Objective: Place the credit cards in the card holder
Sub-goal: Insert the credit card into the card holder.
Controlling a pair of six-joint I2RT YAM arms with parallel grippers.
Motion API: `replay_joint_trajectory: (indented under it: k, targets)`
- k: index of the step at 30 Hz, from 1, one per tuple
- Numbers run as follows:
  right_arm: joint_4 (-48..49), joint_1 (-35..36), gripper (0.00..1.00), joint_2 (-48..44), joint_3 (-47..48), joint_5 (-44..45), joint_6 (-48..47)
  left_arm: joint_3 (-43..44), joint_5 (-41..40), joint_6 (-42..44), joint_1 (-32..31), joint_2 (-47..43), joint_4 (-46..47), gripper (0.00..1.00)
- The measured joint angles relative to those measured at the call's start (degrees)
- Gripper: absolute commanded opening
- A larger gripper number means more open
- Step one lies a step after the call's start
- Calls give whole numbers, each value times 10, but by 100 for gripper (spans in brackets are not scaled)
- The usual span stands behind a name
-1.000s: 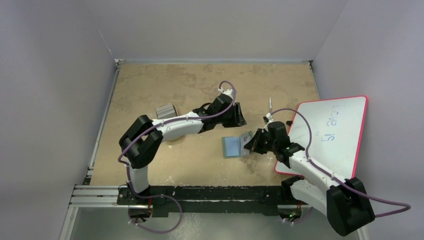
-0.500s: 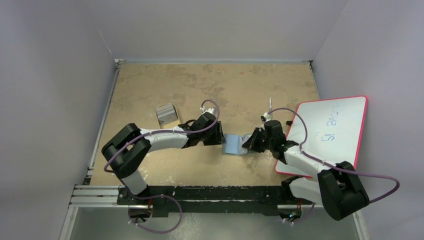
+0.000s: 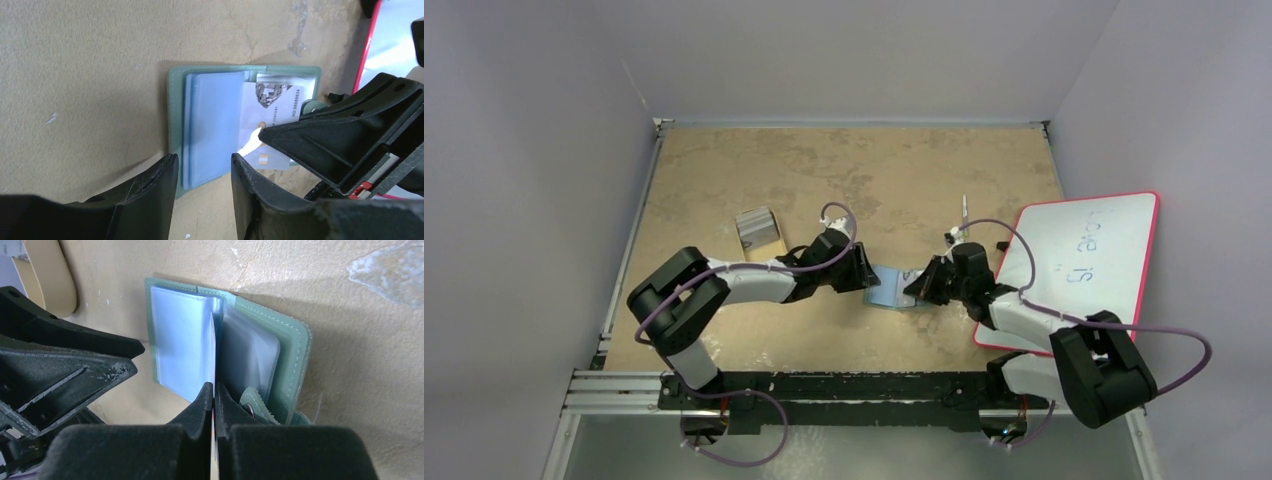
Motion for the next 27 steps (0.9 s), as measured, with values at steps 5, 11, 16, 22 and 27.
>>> replay_joint_trajectory:
  k: [5, 11, 16, 22, 27]
  targets:
    - [23, -2, 0, 19, 0, -16, 5, -8, 10, -9, 6, 4, 19, 15]
    - [55, -6, 0, 43, 0, -50, 6, -12, -2, 2, 8, 1, -27, 5]
    - [104, -7, 0, 87, 0, -100, 9, -41, -23, 6, 8, -34, -62, 8]
    - [143, -7, 0, 121, 1, -141, 10, -61, -38, 7, 8, -57, -80, 8]
    - [142, -7, 0, 129, 8, -156, 9, -61, -38, 17, 8, -57, -79, 8]
